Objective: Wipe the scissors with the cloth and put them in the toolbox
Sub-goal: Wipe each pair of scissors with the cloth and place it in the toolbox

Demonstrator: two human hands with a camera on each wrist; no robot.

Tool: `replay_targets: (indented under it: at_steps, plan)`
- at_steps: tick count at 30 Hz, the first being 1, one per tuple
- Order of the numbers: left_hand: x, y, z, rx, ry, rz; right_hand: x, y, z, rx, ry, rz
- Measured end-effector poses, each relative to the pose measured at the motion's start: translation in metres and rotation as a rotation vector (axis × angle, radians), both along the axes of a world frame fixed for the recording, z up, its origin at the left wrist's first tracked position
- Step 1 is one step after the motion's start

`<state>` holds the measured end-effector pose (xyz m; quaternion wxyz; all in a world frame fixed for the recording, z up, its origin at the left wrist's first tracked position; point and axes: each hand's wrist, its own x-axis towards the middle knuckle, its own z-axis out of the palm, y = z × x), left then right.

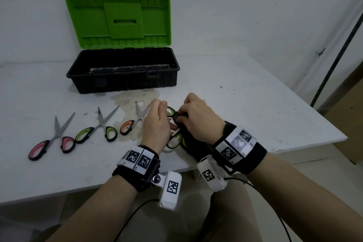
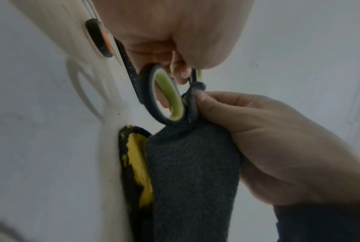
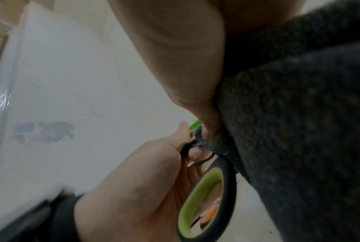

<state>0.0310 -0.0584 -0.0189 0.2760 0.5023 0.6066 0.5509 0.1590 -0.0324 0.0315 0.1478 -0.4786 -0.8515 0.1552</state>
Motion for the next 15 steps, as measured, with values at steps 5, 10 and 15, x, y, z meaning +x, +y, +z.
replay_targets:
  at_steps: [5,10,15]
  plan:
    - [0.002,0.004,0.002,-0.013,-0.047,-0.013,0.006,0.001,-0.004,0.110,0.121,-0.069]
    - [0.001,0.008,0.002,-0.037,-0.082,0.025,0.009,-0.004,-0.014,0.171,0.121,-0.028]
    - [0.001,0.005,0.003,-0.053,-0.068,-0.006,0.011,0.002,-0.014,0.161,0.106,0.083]
